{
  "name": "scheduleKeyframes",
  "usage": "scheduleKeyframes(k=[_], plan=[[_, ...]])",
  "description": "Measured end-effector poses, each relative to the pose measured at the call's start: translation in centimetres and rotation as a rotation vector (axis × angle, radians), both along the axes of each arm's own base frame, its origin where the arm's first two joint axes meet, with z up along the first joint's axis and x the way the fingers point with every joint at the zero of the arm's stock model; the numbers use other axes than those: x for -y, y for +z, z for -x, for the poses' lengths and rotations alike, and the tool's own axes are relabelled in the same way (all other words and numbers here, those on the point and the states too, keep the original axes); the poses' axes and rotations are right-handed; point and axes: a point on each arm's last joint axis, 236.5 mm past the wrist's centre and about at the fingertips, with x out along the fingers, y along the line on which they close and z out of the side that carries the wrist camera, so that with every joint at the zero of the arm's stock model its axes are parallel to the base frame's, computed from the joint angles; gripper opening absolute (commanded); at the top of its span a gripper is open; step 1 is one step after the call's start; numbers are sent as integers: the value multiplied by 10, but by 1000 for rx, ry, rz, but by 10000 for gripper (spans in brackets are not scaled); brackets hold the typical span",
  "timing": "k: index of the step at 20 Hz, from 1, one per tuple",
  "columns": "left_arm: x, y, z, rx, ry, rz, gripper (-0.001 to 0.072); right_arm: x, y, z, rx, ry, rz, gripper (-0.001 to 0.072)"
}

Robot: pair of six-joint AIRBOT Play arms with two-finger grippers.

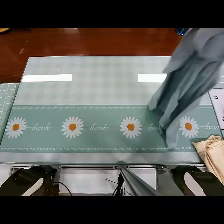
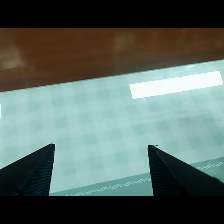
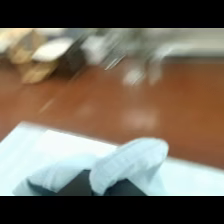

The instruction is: Fold the shirts.

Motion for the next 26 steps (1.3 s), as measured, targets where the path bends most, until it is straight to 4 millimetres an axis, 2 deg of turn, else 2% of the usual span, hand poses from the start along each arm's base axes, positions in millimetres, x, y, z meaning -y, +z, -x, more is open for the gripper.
scheduleKeyframes(k=[3, 7, 9, 12, 13, 15, 16, 17, 19, 21, 23, 26], plan=[[2, -3, -4, -12, 0, -4, 710, -65, -39, -1, -108, 197, 58, 26], [6, -16, -17, -53, 0, -19, 709, -145, -98, -4, -233, 365, 152, 27], [9, -33, -26, -99, 0, -35, 710, -178, -132, -8, -310, 415, 187, 27], [14, -75, -38, -205, 0, -73, 710, -215, -186, -14, -428, 457, 233, 29], [15, -92, -41, -245, -1, -87, 710, -227, -205, -17, -464, 466, 245, 78], [18, -124, -43, -324, -8, -108, 709, -244, -237, -23, -523, 474, 263, 350], [20, -141, -43, -366, -13, -117, 710, -248, -249, -26, -541, 474, 274, 385], [21, -157, -43, -404, -15, -128, 710, -250, -259, -30, -551, 467, 284, 388], [23, -186, -42, -468, -24, -141, 710, -241, -267, -42, -553, 434, 311, 521], [30, -215, -41, -520, -42, -137, 710, -213, -269, -57, -550, 373, 358, 525], [37, -246, -40, -575, -61, -126, 710, -167, -267, -73, -563, 284, 417, 525], [43, -294, -32, -672, -77, -94, 710, -72, -264, -96, -609, 105, 503, 526]])
